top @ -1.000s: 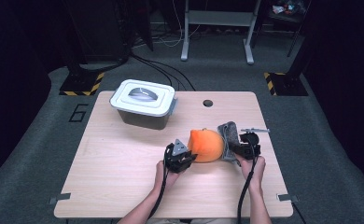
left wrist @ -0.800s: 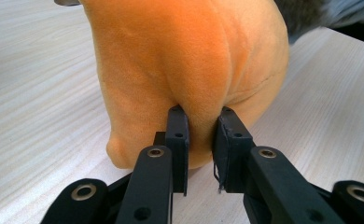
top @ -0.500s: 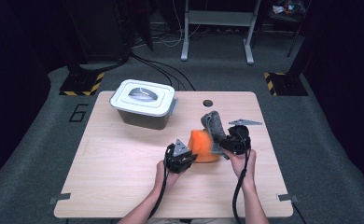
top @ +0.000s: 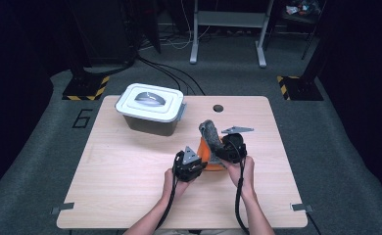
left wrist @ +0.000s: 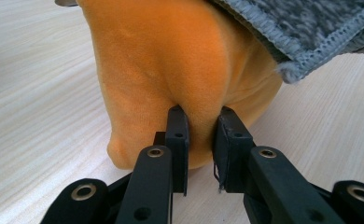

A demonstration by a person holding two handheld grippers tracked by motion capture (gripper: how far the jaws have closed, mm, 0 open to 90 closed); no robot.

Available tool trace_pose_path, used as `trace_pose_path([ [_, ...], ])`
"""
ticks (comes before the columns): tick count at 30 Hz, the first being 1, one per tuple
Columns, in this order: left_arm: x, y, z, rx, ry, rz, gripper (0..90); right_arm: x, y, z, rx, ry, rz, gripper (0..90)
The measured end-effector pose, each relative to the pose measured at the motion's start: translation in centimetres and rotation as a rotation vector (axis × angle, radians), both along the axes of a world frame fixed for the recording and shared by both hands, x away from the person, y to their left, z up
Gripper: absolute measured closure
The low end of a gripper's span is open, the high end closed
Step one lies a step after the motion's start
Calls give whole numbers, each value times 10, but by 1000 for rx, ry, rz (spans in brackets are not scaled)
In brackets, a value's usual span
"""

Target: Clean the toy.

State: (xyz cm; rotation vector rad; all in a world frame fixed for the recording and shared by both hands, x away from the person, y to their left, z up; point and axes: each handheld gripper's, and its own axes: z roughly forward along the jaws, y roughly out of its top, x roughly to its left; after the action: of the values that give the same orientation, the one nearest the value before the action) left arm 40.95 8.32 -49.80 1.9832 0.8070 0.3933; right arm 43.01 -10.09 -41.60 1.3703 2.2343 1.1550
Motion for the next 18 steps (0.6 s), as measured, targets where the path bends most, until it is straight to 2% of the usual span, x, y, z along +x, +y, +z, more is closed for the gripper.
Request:
trace_pose_path([
  [6,0,0,0,-6,9,0,769,0,-10,-1,-41,-26,-30,757],
  [18,0,-1,0,-6,6,-1,769,4,-45,-14,-24,1,-138,756],
])
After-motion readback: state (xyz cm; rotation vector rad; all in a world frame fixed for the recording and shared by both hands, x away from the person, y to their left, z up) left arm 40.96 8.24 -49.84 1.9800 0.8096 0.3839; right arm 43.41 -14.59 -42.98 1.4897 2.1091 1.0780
